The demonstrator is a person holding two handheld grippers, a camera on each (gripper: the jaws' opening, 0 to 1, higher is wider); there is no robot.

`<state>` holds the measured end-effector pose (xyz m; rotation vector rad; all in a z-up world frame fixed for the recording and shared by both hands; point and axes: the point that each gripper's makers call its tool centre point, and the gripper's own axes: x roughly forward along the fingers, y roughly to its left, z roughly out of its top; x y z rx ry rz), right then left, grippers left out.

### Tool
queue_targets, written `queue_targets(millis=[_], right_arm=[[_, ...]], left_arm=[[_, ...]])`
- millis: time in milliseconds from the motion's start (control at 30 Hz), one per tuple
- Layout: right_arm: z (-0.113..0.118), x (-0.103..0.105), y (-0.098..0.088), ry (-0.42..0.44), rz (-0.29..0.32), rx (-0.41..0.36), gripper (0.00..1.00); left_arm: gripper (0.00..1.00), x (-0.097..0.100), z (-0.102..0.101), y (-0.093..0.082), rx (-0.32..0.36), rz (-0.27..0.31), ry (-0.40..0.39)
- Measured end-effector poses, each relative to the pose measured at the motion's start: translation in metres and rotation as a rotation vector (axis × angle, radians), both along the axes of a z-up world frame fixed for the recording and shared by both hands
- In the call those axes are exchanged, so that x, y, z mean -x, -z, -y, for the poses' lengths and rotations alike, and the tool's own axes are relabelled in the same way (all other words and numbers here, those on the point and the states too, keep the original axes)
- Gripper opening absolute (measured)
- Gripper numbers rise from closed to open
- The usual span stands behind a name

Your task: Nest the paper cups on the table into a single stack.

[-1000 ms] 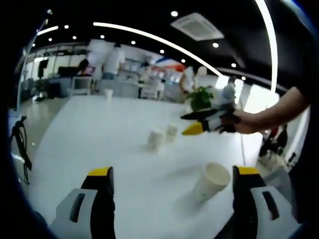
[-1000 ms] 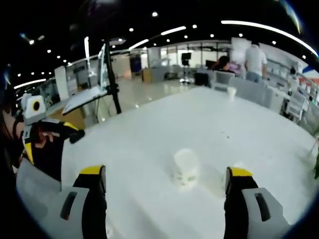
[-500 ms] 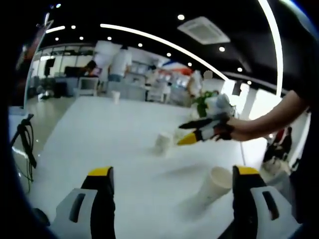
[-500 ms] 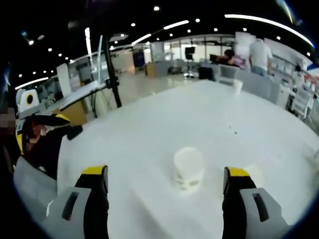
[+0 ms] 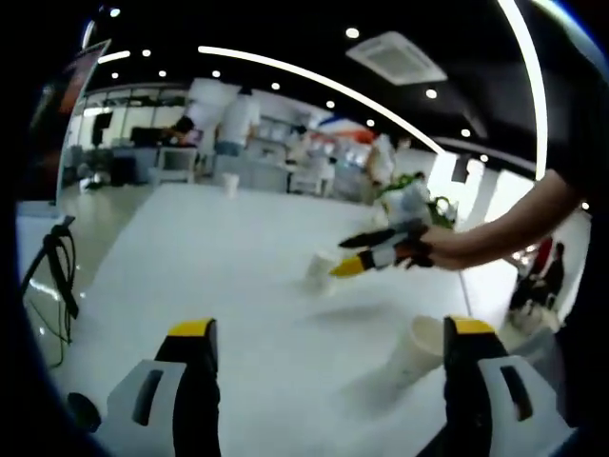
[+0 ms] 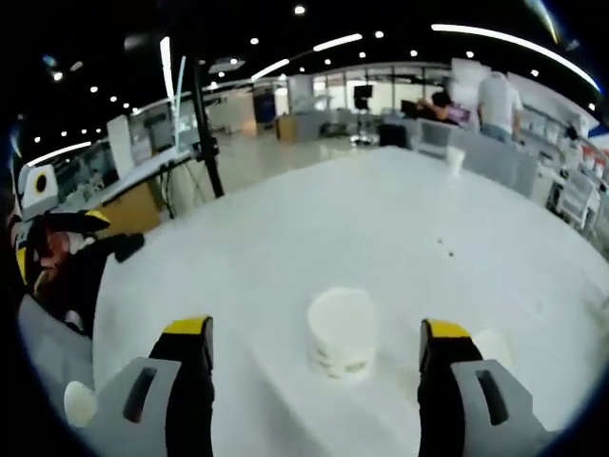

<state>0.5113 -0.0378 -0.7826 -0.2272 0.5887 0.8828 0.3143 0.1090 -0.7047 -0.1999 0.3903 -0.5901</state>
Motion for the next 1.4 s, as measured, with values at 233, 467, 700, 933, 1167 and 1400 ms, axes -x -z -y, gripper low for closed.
queue_targets(millis=[233,467,700,933,1167,1400], right_arm=[[0.000,-0.011,0.009,0.007,-0.015,0.013,0.77],[0.003,-0.030,0.013,0.019,-0.035,0.005,0.67],[0.000,-0.038,0.014,0.010,-0.048,-0.004,0.57],[-0.003,-0.038,0.016,-0.006,-0.041,0.012,0.50],[-0.001,-0.031,0.018,-0.025,-0.040,0.023,0.41],[-0.001,-0.023,0.018,-0.049,-0.025,0.037,0.36]], left_arm=[[0.96,0.002,-0.001,0.005,-0.001,-0.019,-0.005],[0.96,-0.006,0.002,0.005,0.000,-0.025,-0.002],[0.96,-0.012,0.001,0.004,0.001,-0.027,-0.001],[0.96,-0.008,0.001,0.006,-0.003,-0.034,-0.003],[0.96,-0.002,0.002,0.006,-0.002,-0.038,-0.004],[0.96,0.003,0.002,0.007,0.000,-0.039,-0.008]])
